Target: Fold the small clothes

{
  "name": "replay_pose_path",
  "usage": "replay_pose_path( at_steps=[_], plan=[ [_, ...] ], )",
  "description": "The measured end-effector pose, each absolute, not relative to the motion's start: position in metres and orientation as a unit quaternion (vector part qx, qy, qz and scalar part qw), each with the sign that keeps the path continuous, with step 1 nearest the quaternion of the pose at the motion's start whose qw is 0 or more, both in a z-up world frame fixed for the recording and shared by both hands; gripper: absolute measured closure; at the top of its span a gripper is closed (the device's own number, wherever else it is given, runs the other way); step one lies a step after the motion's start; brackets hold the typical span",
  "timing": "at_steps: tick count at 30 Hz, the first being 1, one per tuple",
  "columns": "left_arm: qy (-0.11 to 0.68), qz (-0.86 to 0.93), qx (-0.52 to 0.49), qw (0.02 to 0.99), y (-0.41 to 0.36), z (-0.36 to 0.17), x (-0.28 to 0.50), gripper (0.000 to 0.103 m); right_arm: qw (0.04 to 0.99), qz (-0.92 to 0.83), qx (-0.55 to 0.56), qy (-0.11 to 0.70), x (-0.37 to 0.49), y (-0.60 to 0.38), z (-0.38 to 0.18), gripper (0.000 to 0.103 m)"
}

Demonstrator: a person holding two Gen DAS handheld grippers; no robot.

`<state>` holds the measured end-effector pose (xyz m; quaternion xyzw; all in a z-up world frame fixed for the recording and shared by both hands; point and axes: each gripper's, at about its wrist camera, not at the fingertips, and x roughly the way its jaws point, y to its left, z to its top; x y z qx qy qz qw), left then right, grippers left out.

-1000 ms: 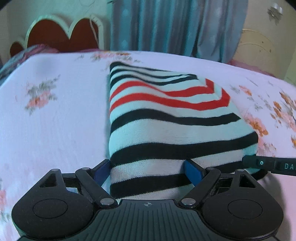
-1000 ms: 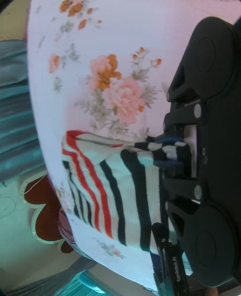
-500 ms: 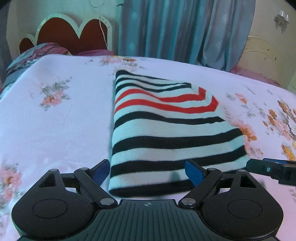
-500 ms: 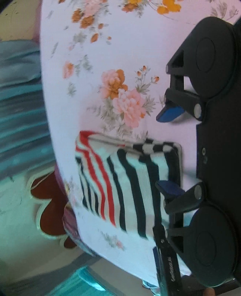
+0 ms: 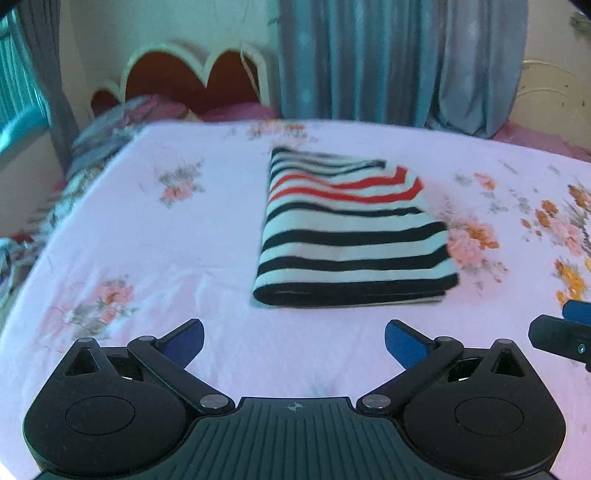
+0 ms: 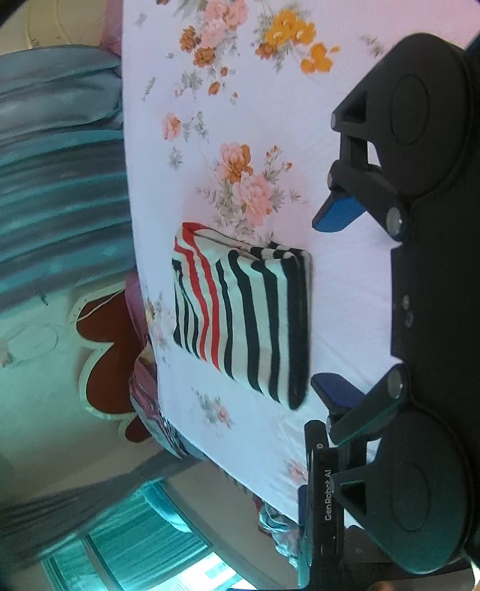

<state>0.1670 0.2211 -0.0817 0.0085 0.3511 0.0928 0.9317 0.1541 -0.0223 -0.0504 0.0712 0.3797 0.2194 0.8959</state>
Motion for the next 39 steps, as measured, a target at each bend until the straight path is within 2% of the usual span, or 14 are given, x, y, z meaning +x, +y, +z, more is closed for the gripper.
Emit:
replay_pose_path(
  at_steps=[5, 12, 15, 19, 39],
  plan=[
    [0.322, 0.091, 0.024, 0.942, 0.204, -0.064, 0.125, 0.0, 0.897, 0.237, 0.055, 0.368, 0.123, -0.034, -0.031, 0.012],
    [0.31, 0.079, -0.022, 0.947, 0.2, -0.041, 0.08, 0.0, 0.9, 0.252, 0.03, 0.354, 0.091, -0.041, -0.009, 0.009],
    [0.271, 0.099, -0.012, 0.957, 0.197, -0.033, 0.056, 0.0, 0.905, 0.256, 0.022, 0.339, 0.077, -0.043, 0.003, 0.005],
    [0.283, 0.098, -0.009, 0.954, 0.194, -0.024, 0.04, 0.0, 0.913, 0.246, 0.004, 0.326, 0.06, -0.041, 0.015, 0.001],
    [0.274, 0.145, 0.0, 0.951, 0.175, -0.01, -0.015, 0.0, 0.947, 0.179, -0.037, 0.265, -0.001, -0.039, 0.049, 0.001]
  ],
)
